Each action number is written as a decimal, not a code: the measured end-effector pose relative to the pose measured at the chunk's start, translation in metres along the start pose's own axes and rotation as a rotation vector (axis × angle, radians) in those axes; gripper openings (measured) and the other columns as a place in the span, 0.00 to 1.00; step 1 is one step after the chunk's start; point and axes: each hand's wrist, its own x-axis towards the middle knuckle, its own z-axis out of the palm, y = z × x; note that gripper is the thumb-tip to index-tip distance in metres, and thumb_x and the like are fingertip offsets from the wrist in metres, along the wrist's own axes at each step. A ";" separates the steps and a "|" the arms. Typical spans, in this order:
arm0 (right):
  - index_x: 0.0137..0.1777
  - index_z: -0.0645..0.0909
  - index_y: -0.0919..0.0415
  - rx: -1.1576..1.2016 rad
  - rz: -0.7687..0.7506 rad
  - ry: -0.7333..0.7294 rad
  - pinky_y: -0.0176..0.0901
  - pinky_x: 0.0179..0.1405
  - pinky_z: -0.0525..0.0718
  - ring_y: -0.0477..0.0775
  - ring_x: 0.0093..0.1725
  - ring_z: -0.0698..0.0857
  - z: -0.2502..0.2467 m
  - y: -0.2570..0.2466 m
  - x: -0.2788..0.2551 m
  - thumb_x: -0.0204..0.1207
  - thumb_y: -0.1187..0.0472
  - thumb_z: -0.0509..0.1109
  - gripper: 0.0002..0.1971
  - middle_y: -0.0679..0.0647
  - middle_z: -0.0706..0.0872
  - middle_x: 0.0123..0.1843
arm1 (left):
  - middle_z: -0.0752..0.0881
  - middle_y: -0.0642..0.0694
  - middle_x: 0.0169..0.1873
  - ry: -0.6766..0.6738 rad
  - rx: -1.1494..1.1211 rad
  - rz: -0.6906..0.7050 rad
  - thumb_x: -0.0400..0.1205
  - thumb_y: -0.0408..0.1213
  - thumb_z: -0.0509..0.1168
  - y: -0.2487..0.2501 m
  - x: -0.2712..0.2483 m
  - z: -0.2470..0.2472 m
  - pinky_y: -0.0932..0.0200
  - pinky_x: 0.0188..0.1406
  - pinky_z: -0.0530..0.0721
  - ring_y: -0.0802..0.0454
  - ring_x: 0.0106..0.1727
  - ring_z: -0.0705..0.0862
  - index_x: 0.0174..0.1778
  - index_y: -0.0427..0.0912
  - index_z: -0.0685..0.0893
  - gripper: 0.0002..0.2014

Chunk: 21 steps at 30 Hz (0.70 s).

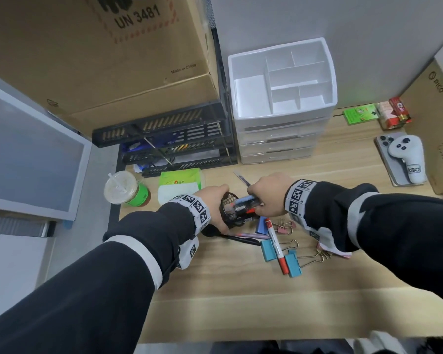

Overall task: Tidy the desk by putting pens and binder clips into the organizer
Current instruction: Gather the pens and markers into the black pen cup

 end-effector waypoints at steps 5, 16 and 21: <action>0.52 0.79 0.50 0.124 -0.050 0.053 0.50 0.44 0.86 0.53 0.45 0.83 0.003 -0.004 0.007 0.67 0.51 0.69 0.14 0.48 0.82 0.46 | 0.82 0.48 0.47 0.028 -0.037 0.003 0.51 0.56 0.87 0.002 0.002 0.004 0.50 0.47 0.86 0.46 0.46 0.83 0.55 0.46 0.71 0.43; 0.79 0.70 0.60 0.838 0.109 0.403 0.50 0.73 0.74 0.53 0.74 0.76 0.029 0.017 0.009 0.76 0.37 0.57 0.37 0.56 0.77 0.76 | 0.83 0.48 0.45 0.114 -0.197 0.012 0.53 0.53 0.87 -0.006 0.004 0.003 0.49 0.45 0.86 0.48 0.44 0.84 0.54 0.45 0.70 0.41; 0.83 0.62 0.62 0.935 0.080 0.335 0.42 0.73 0.70 0.55 0.77 0.75 0.038 -0.003 0.017 0.84 0.43 0.60 0.34 0.59 0.73 0.80 | 0.85 0.49 0.43 0.143 -0.256 0.027 0.53 0.53 0.86 -0.005 0.008 0.004 0.50 0.45 0.87 0.49 0.43 0.85 0.53 0.46 0.71 0.40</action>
